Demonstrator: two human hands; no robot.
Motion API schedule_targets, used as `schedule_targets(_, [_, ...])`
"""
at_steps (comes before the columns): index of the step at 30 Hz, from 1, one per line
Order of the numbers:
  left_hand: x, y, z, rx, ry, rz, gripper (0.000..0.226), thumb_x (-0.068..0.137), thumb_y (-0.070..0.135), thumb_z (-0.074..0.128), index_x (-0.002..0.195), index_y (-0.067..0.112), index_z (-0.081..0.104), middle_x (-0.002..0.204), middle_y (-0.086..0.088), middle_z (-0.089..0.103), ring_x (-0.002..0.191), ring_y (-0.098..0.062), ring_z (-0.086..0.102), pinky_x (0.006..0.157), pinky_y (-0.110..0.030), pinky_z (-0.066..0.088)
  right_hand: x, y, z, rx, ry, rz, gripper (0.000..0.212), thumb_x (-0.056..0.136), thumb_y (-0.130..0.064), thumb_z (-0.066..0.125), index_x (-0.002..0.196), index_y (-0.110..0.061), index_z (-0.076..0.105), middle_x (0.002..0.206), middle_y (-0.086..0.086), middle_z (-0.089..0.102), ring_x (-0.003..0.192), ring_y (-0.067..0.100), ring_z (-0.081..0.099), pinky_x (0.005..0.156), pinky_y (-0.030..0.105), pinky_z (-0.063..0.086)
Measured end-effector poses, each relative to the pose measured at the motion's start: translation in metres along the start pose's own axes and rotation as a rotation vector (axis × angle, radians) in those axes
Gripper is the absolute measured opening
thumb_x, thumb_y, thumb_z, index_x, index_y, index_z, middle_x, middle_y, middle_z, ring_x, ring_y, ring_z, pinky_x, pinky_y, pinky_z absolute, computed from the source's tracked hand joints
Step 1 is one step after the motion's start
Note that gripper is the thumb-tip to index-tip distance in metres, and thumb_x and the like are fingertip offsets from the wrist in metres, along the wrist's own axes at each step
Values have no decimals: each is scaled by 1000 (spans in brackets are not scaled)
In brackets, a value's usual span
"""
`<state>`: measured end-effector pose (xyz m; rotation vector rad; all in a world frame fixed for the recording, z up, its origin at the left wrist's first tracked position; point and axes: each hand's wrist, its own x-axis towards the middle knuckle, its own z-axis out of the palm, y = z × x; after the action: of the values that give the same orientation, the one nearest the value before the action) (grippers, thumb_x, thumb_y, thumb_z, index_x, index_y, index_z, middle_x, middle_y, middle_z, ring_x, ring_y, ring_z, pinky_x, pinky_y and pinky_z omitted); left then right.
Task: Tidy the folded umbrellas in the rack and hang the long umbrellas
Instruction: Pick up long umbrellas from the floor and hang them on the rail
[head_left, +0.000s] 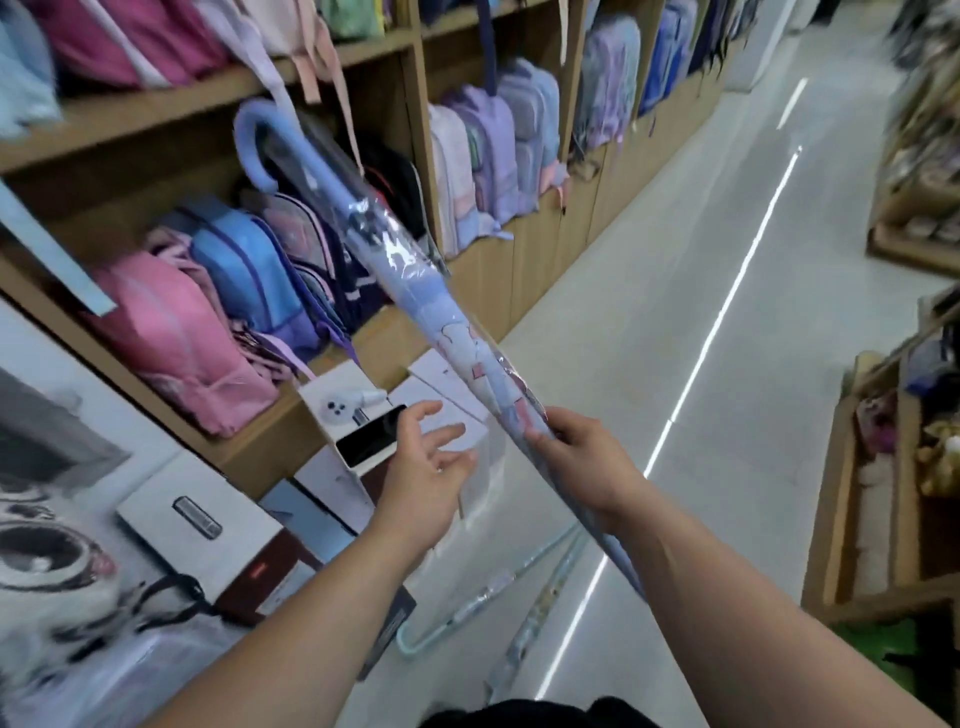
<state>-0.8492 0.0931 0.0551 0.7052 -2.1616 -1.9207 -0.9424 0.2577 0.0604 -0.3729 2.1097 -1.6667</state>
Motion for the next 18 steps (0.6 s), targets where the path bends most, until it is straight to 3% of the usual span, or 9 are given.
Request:
schedule_targets(3, [-8,4,3,18,-56,-80,35,96,17,69,120,37,54,120,4,71,105,-17,69,101,-43,54,8,-29,3,98,-125,-38,24,99,-34,59,82,-20,68,73,-10,57,69,6,50,64,22,41])
schedule_targets(7, [-26,18,6,17,-40,-88,23,99,18,65,118,29,62,113,0,75,109,-23,69,102,-44,52,24,-65,11,192,-324,-133,21,101,-25,55,88,-11,62,80,-1,57,79,11,51,73,29,40])
schedule_targets(9, [-36,26,9,6,-3,-75,16,101,17,61,116,22,63,112,-4,76,112,-23,68,100,-40,51,25,-78,14,234,-391,-194,18,104,-21,50,95,-15,65,81,-9,65,79,5,58,73,21,46])
schedule_targets(13, [-54,27,17,-58,110,-39,22,102,16,59,123,21,56,114,0,76,108,-15,67,90,-29,49,20,-81,18,318,-572,-191,20,105,-17,48,111,-11,66,98,-2,71,91,7,64,81,21,51])
schedule_targets(16, [-70,25,20,-97,212,9,32,103,7,55,130,24,56,123,4,73,118,-11,66,100,-31,51,13,-77,30,306,-701,-206,28,101,-23,53,112,2,60,103,11,65,97,16,60,89,32,47])
schedule_targets(18, [-82,26,16,-84,316,40,32,102,2,53,125,23,62,121,6,74,118,-11,67,102,-33,52,4,-83,44,301,-765,-232,28,98,-25,54,112,-1,63,103,11,65,97,17,60,90,35,47])
